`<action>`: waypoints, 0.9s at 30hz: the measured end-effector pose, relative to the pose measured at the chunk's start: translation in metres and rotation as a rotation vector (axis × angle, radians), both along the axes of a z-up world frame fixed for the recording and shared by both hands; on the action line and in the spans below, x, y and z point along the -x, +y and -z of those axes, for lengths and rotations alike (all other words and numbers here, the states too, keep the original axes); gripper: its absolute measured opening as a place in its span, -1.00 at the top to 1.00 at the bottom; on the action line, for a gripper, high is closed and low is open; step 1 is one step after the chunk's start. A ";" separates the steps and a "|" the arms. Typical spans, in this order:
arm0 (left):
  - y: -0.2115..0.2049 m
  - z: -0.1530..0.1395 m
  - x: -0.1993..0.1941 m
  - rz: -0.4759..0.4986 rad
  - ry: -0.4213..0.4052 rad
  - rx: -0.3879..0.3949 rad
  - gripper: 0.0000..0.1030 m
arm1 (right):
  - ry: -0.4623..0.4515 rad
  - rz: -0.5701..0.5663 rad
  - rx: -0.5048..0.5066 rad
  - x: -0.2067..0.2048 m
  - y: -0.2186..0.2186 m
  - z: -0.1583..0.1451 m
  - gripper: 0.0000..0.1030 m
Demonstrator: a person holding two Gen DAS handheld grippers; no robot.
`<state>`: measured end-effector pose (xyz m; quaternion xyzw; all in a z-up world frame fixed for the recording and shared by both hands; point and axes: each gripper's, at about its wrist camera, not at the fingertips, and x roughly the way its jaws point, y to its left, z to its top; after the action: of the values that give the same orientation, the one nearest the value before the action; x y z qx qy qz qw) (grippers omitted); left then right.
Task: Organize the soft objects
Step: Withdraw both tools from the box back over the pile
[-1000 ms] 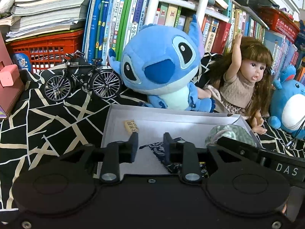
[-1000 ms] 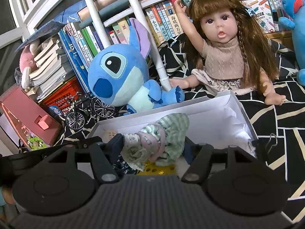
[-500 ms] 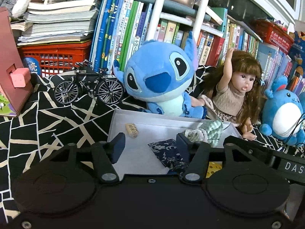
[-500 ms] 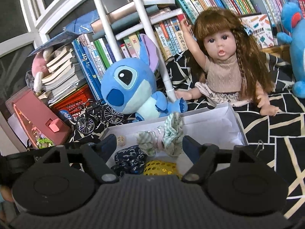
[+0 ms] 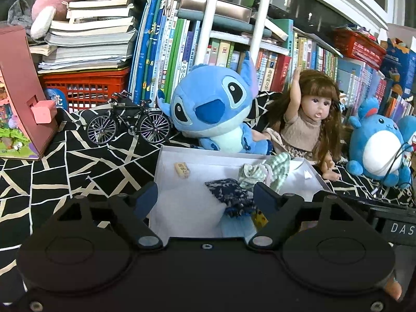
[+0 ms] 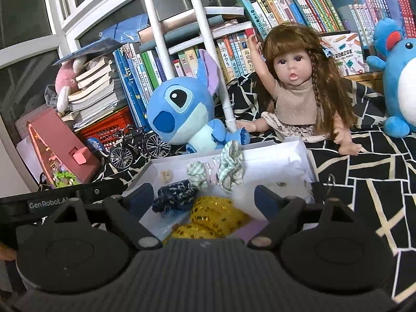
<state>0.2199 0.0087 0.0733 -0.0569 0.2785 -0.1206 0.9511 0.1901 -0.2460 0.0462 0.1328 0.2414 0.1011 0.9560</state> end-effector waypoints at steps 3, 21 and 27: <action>0.000 0.000 0.012 0.010 -0.013 -0.007 -0.59 | -0.001 0.000 -0.007 0.009 -0.002 0.001 -0.78; 0.000 0.009 0.080 0.055 -0.063 -0.043 -0.72 | -0.043 -0.018 0.093 0.064 0.002 0.010 -0.99; 0.003 0.016 0.093 0.059 -0.054 -0.039 -0.72 | -0.065 -0.052 0.181 0.083 0.011 0.013 -1.00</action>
<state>0.1271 0.0116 0.0570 -0.0268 0.2565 -0.1448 0.9552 0.1076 -0.2346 0.0335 0.0360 0.2218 0.1077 0.9685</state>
